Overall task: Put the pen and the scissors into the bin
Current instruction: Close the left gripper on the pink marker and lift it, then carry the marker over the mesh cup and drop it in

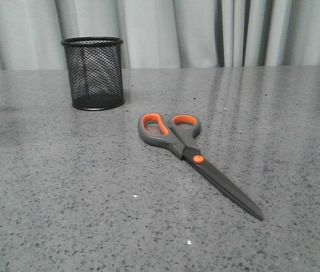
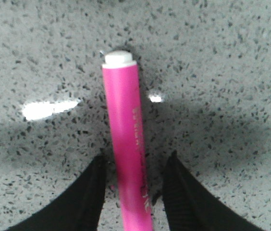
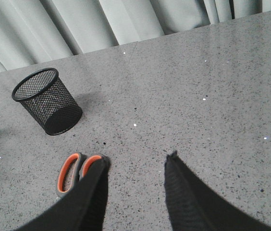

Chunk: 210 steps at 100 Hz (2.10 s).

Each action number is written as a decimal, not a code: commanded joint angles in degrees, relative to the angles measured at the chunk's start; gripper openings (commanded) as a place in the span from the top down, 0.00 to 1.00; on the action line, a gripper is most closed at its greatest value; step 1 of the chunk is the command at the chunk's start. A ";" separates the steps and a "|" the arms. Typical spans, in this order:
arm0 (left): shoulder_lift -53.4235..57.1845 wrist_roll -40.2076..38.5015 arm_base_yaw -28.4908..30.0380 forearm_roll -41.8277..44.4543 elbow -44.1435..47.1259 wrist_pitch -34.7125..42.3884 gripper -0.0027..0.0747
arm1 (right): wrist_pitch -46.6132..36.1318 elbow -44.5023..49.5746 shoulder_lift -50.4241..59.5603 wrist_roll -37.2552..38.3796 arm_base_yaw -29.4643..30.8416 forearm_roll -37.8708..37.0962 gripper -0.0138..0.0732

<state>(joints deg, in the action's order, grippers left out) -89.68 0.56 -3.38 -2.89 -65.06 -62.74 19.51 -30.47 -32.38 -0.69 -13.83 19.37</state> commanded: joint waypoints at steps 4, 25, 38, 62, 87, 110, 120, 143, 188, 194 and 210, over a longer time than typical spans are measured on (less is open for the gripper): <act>0.63 -0.56 0.03 -0.34 -1.33 0.50 0.64 | -4.42 -2.13 -0.44 -0.59 -0.16 0.50 0.55; -0.50 2.41 0.03 -0.48 -1.25 1.07 0.94 | -4.42 -2.13 -0.44 -0.59 -0.16 0.50 0.55; 2.32 5.63 0.03 -6.68 -1.25 8.61 0.99 | -4.42 -2.13 -0.44 -0.59 -0.16 0.50 0.55; 12.12 27.09 0.03 -37.52 -1.57 31.49 0.99 | -4.42 -2.13 -0.44 -0.59 -0.16 0.53 0.55; 11.36 80.87 -4.79 -89.37 -1.57 35.81 0.99 | -5.28 -2.13 -0.44 -0.59 -0.16 0.53 0.55; 4.54 96.16 -8.82 -103.11 -2.43 34.87 0.99 | -5.76 -2.13 -0.44 -0.59 -0.16 0.53 0.55; 1.10 97.33 -8.96 -103.11 -3.61 30.16 0.99 | -5.76 -2.13 -0.44 -0.59 -0.16 0.53 0.55; -4.61 98.14 -8.96 -103.11 -6.81 27.80 0.99 | -5.76 -2.13 -0.44 -0.59 -0.16 0.53 0.55; -8.31 100.92 -8.96 -103.11 -6.91 26.85 0.62 | -6.05 -2.13 -0.44 -0.59 -0.16 0.53 0.55; -8.31 100.92 -8.96 -103.11 -6.91 26.85 0.48 | -6.59 -2.13 -0.44 -0.59 -0.16 0.53 0.55; -6.45 100.92 -8.44 -103.11 -6.91 24.96 0.40 | -9.08 -3.37 -0.53 -1.01 -0.16 -0.27 0.55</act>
<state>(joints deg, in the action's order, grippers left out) -100.60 101.13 -11.76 -102.33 -70.14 -33.74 15.96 -30.61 -32.38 -0.81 -13.83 19.55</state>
